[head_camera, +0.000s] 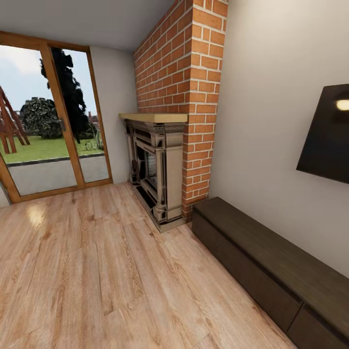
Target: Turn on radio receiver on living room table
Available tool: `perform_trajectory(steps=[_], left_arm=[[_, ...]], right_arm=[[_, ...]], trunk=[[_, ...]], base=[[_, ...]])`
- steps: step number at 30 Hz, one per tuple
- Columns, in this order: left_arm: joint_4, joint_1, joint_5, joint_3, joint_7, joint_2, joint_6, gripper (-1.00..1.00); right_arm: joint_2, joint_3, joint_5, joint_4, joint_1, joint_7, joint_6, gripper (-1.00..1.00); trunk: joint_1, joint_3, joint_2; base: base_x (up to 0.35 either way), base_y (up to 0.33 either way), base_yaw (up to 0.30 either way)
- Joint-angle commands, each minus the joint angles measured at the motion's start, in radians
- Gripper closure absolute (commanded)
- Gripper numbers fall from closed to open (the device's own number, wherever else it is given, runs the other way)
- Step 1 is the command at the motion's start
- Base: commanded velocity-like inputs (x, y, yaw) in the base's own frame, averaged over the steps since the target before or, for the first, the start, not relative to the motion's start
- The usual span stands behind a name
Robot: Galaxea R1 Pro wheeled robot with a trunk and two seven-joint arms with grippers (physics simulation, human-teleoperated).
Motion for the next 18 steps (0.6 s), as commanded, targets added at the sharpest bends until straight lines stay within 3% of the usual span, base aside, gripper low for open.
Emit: perform_trajectory(steps=[1,4,5,10,13,15,16,18], left_arm=[[-0.039,-0.001,-0.001,0.001,0.001,0.013,-0.002,-1.00],[-0.162,-0.001,0.000,0.002,0.006,0.047,-0.001,-1.00],[-0.323,-0.001,-0.001,0.002,0.009,0.074,0.003,-1.00],[-0.507,0.000,-0.004,0.003,0.010,0.093,0.004,-1.00],[-0.630,-0.001,-0.005,0.005,0.012,0.098,0.005,-1.00],[-0.673,-0.001,-0.005,0.005,0.014,0.099,0.006,-1.00],[-0.772,-0.005,-0.005,0.007,0.019,0.100,0.007,-1.00],[-0.847,-0.011,-0.004,0.007,0.021,0.098,0.019,-1.00]], right_arm=[[0.000,-0.001,-0.001,-0.007,0.000,0.001,-0.016,-1.00],[0.000,-0.001,0.000,-0.057,0.000,0.002,-0.080,-1.00],[0.000,0.000,0.002,-0.147,0.000,-0.002,-0.131,-1.00],[0.001,0.003,0.004,-0.341,0.000,-0.004,-0.150,-1.00],[0.001,0.010,0.005,-0.539,0.000,-0.005,-0.139,-1.00],[0.003,0.036,0.006,-0.633,-0.001,-0.005,-0.121,-1.00],[0.002,0.126,0.009,-0.856,-0.001,-0.007,-0.060,-1.00],[0.002,0.142,0.010,-0.947,-0.001,-0.007,-0.030,-1.00]], trunk=[[0.000,0.000,0.000],[0.000,0.000,0.000],[0.000,0.000,0.000],[0.000,0.000,0.000],[0.000,0.000,0.000],[0.000,0.000,0.000],[0.000,0.000,0.000],[0.000,0.000,0.000]], base=[[0.000,0.000,0.000],[0.000,0.000,0.000],[0.000,0.000,0.000],[0.000,0.000,0.000],[0.000,0.000,0.000],[0.000,0.000,0.000],[0.000,0.000,0.000],[0.000,0.000,0.000]])
